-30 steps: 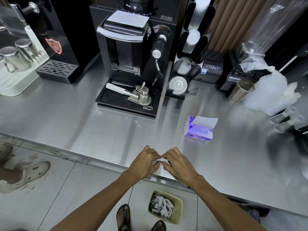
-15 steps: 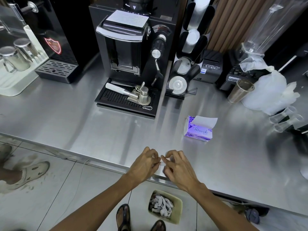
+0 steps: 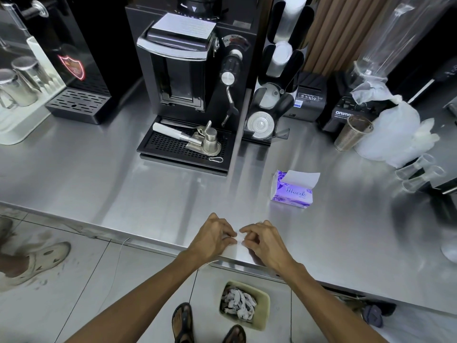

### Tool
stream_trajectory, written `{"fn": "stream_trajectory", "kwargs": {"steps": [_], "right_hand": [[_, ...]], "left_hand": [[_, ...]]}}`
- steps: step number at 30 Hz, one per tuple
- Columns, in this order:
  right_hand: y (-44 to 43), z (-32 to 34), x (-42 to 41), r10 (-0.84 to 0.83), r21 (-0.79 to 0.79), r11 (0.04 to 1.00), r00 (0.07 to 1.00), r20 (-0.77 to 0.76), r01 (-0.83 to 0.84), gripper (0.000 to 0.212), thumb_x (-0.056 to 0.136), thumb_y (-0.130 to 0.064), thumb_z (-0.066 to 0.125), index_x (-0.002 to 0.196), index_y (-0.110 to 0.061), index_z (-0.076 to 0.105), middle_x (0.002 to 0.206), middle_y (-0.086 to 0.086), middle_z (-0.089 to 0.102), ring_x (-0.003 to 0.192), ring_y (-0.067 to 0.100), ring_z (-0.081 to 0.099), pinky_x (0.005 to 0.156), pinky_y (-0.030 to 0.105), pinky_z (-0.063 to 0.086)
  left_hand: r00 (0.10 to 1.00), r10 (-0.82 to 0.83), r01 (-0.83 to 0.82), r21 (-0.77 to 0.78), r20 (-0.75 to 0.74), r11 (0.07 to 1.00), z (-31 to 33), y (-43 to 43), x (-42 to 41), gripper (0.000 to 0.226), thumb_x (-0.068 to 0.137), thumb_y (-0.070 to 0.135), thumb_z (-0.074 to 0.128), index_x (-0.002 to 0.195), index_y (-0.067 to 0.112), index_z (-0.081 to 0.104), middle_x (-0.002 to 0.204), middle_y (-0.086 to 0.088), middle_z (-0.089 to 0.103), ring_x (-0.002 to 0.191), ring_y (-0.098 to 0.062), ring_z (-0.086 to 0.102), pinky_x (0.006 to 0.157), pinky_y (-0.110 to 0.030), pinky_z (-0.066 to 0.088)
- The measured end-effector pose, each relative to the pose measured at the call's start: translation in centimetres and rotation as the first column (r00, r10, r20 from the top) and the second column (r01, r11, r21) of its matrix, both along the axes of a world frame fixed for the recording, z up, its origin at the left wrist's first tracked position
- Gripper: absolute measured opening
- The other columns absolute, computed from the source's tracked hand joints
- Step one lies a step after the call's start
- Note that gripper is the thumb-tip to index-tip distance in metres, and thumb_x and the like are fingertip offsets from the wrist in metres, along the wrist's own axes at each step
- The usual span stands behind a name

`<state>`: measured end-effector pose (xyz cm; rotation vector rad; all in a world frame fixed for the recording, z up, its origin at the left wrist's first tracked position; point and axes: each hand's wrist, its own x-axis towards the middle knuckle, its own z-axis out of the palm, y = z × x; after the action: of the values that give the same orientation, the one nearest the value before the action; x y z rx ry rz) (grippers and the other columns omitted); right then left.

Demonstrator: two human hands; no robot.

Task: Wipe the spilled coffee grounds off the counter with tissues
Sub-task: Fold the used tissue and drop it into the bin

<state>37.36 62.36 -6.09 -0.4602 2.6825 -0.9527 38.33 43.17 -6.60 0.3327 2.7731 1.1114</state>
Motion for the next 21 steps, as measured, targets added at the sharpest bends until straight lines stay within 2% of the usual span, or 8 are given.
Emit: {"fn": "stream_trajectory", "kwargs": {"steps": [4,8,11,14,16,17,19,21], "right_hand": [[-0.3,-0.2,-0.8,-0.037,-0.040,0.998,0.995,0.096,0.041,0.026,0.075,-0.026,0.080,0.100,-0.029,0.074,0.074,-0.013,0.070,0.091,0.010,0.051,0.081,0.031,0.046],[-0.5,-0.5,-1.0,-0.065,-0.070,0.995,0.993,0.102,0.072,0.027,0.070,-0.027,0.086,0.096,-0.026,0.078,0.075,-0.009,0.072,0.088,0.014,0.055,0.081,0.034,0.047],[-0.6,-0.6,-1.0,-0.097,-0.104,0.989,0.989,0.110,0.108,0.027,0.065,-0.028,0.088,0.091,-0.028,0.079,0.074,-0.007,0.070,0.087,0.013,0.055,0.080,0.033,0.047],[-0.8,-0.2,-1.0,-0.098,-0.125,0.986,0.990,0.106,0.111,0.028,0.063,-0.032,0.088,0.086,-0.043,0.075,0.074,-0.006,0.068,0.085,0.014,0.055,0.078,0.032,0.047],[-0.7,-0.2,-1.0,-0.064,-0.127,0.989,0.993,0.096,0.076,0.035,0.066,-0.033,0.086,0.087,-0.054,0.068,0.075,-0.005,0.068,0.083,0.014,0.054,0.077,0.033,0.046],[-0.7,-0.2,-1.0,-0.038,-0.120,0.992,0.996,0.079,0.047,0.031,0.069,-0.033,0.084,0.089,-0.051,0.070,0.076,-0.004,0.068,0.083,0.015,0.054,0.076,0.032,0.046],[-0.5,-0.5,-0.9,0.032,-0.065,0.997,0.999,0.037,-0.030,0.016,0.078,-0.036,0.077,0.093,-0.033,0.077,0.080,-0.002,0.067,0.084,0.016,0.052,0.078,0.029,0.044],[0.0,-1.2,-0.7,0.116,0.013,0.993,0.993,0.002,-0.116,0.019,0.088,-0.034,0.067,0.098,-0.022,0.077,0.086,-0.003,0.064,0.088,0.014,0.049,0.081,0.023,0.041]], "left_hand": [[0.996,0.032,-0.036,0.047,0.080,0.998,0.3,0.0,-0.7,0.024,0.073,0.023,0.083,0.095,0.021,0.075,0.081,0.007,0.068,0.083,0.004,0.044,0.069,-0.008,0.034],[0.996,0.009,-0.010,0.015,0.093,1.000,0.4,0.2,-1.1,0.028,0.072,0.024,0.083,0.099,0.017,0.077,0.084,0.003,0.072,0.084,-0.002,0.039,0.066,-0.003,0.032],[0.997,-0.010,0.011,-0.011,0.080,1.000,0.5,0.1,-1.5,0.026,0.073,0.020,0.082,0.098,0.014,0.077,0.085,-0.002,0.073,0.086,-0.006,0.039,0.066,-0.008,0.032],[0.995,-0.042,0.045,-0.035,0.091,0.998,0.1,0.0,-1.9,0.020,0.077,0.015,0.078,0.097,0.016,0.078,0.085,-0.002,0.071,0.085,-0.008,0.043,0.071,-0.013,0.039],[0.994,-0.071,0.075,-0.043,0.088,0.996,-0.1,-0.4,-2.1,0.015,0.081,0.010,0.074,0.094,0.017,0.078,0.092,-0.004,0.067,0.085,-0.010,0.049,0.071,-0.011,0.040],[0.992,-0.097,0.101,-0.049,0.078,0.994,-0.2,-0.4,-2.3,0.014,0.083,0.009,0.072,0.093,0.016,0.078,0.094,-0.004,0.066,0.085,-0.011,0.049,0.071,-0.009,0.038],[0.978,-0.210,0.211,-0.090,0.018,0.973,-0.6,-0.6,-2.3,0.013,0.085,0.007,0.070,0.094,0.012,0.078,0.093,-0.004,0.068,0.085,-0.011,0.043,0.072,-0.008,0.037],[0.957,-0.289,0.281,-0.184,-0.021,0.942,-0.6,-0.9,-2.1,0.008,0.086,0.011,0.070,0.088,0.015,0.077,0.097,-0.005,0.063,0.088,-0.017,0.047,0.082,-0.019,0.045]]}}
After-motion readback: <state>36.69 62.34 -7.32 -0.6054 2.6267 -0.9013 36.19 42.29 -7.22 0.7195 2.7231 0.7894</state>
